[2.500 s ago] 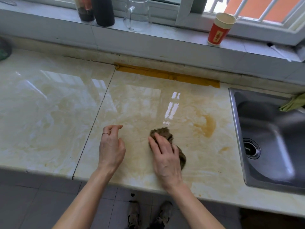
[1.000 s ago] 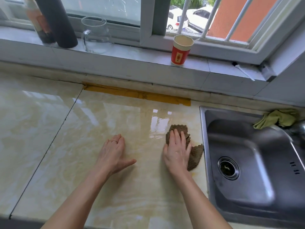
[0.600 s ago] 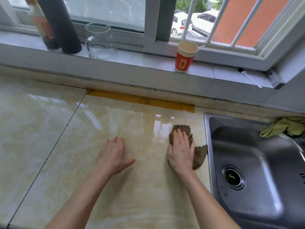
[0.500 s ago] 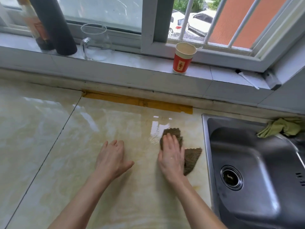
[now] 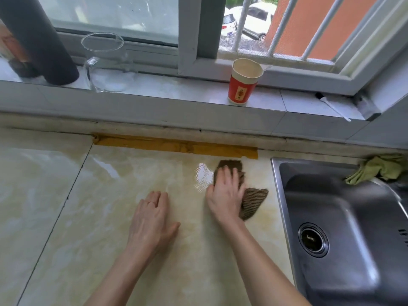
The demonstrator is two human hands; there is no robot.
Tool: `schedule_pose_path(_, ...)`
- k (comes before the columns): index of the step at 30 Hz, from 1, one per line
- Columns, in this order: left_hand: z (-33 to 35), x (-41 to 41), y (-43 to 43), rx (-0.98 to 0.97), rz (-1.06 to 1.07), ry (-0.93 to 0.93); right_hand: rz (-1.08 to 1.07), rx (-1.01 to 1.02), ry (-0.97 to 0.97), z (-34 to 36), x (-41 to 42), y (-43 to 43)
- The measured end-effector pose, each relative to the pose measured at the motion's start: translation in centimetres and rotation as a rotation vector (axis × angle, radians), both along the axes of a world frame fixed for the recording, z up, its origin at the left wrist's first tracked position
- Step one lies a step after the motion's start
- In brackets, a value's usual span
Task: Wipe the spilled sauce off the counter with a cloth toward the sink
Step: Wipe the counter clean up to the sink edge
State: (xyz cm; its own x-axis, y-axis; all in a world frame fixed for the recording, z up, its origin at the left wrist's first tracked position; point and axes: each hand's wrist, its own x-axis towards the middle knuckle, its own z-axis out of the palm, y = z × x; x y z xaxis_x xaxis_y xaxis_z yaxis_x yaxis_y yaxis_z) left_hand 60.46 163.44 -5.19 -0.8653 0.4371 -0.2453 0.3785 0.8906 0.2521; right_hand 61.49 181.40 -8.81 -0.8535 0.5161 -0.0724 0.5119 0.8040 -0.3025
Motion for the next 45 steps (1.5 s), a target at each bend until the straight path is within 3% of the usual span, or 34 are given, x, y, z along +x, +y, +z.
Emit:
schedule_pose_path(2, 0.1, -0.3, 0.2, 0.002, 0.006, 0.013, 0.190, 0.001, 0.049, -0.2, -0.1, -2.0)
schedule_pose_path(4, 0.1, -0.6, 0.3, -0.021, 0.010, 0.022, 0.250, 0.015, 0.066, -0.5, -0.4, -1.6)
schedule_pose_path(9, -0.7, -1.2, 0.0, -0.064, -0.023, 0.017, -0.141, 0.082, -0.009, -0.8, -0.8, 5.7)
schedule_pose_path(12, -1.2, -1.2, 0.0, -0.098, -0.054, 0.020, -0.271, 0.037, -0.037, -0.3, 1.2, 5.5)
schedule_pose_path(17, -1.6, -1.2, 0.4, -0.154, -0.063, 0.032, -0.116, 0.087, -0.064, -0.5, 4.7, 1.2)
schedule_pose_path(23, -1.1, -0.8, 0.3, -0.141, -0.074, 0.037, -0.153, 0.091, -0.134, -0.3, 1.4, 5.7)
schedule_pose_path(31, -0.8, -0.5, 0.7, -0.156, -0.056, 0.044, -0.122, 0.101, -0.009, -1.3, 12.2, -0.6)
schedule_pose_path(35, -0.8, -0.4, 0.8, -0.161, -0.046, 0.042, -0.157, 0.151, -0.041, -1.7, 9.9, 1.8)
schedule_pose_path(39, -0.9, -0.4, 0.8, -0.153, -0.050, 0.045, -0.173, 0.067, -0.088, -1.0, 6.1, 4.4)
schedule_pose_path(45, -0.5, -0.4, 1.3, -0.181, -0.067, 0.063, -0.076, 0.086, 0.016, -1.4, 12.2, -0.5)
